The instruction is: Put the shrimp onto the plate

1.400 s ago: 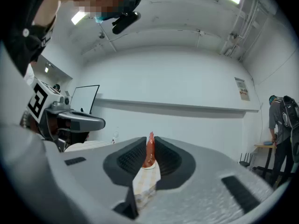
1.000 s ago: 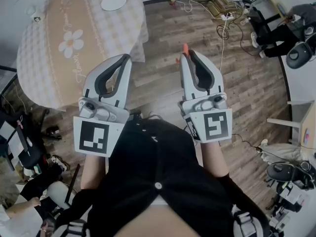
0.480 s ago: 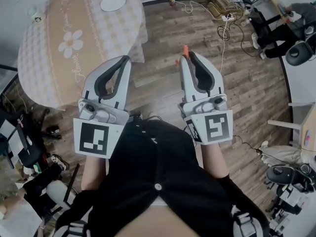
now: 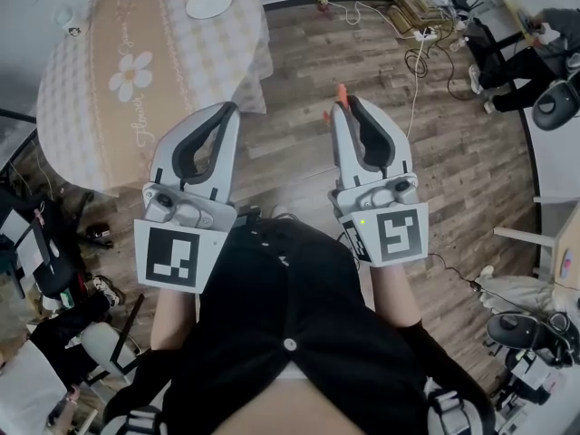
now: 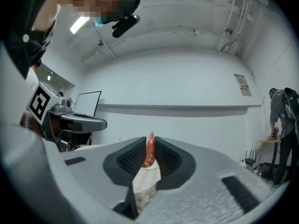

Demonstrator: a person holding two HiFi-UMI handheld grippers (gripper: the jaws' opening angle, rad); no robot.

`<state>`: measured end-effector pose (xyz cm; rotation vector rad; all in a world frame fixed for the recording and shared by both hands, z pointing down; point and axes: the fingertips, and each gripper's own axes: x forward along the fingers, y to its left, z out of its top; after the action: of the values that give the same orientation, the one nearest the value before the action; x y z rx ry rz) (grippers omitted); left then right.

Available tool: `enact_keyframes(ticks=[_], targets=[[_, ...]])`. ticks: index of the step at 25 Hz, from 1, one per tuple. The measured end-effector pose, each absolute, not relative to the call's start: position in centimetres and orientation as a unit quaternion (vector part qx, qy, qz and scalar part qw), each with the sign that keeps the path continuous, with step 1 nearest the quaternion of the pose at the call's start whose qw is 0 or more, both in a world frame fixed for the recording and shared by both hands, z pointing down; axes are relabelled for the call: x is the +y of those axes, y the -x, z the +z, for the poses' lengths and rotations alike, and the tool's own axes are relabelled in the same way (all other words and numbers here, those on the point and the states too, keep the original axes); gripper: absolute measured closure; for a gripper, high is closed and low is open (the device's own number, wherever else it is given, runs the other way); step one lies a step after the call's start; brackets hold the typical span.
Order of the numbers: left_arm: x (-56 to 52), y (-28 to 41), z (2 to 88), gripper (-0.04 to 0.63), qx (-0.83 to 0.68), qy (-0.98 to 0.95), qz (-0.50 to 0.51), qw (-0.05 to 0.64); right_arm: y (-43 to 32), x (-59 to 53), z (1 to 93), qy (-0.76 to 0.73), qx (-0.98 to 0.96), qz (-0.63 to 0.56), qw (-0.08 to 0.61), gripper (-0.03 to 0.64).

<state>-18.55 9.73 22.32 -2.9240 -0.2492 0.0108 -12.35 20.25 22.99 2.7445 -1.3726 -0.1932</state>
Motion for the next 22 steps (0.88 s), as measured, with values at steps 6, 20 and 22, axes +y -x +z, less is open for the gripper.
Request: enact_keyframes(ticks=[6, 20, 22], targets=[[11.2, 18.3, 22.3, 0.592, -0.079, 0.991, 0.009, 0.107, 12.1, 21.7, 23.1, -0.890, -0.449, -0.067, 0.031, 0.572], [13.5, 17.6, 22.5, 0.592, -0.085, 0.990, 0.011, 0.112, 11.5, 23.9, 23.7, -0.894, -0.442, -0.066, 0.023, 0.572], [13.5, 17.4, 22.8, 0.592, -0.088, 0.990, 0.008, 0.111, 11.3, 24.0, 23.9, -0.895, -0.440, -0.064, 0.024, 0.572]])
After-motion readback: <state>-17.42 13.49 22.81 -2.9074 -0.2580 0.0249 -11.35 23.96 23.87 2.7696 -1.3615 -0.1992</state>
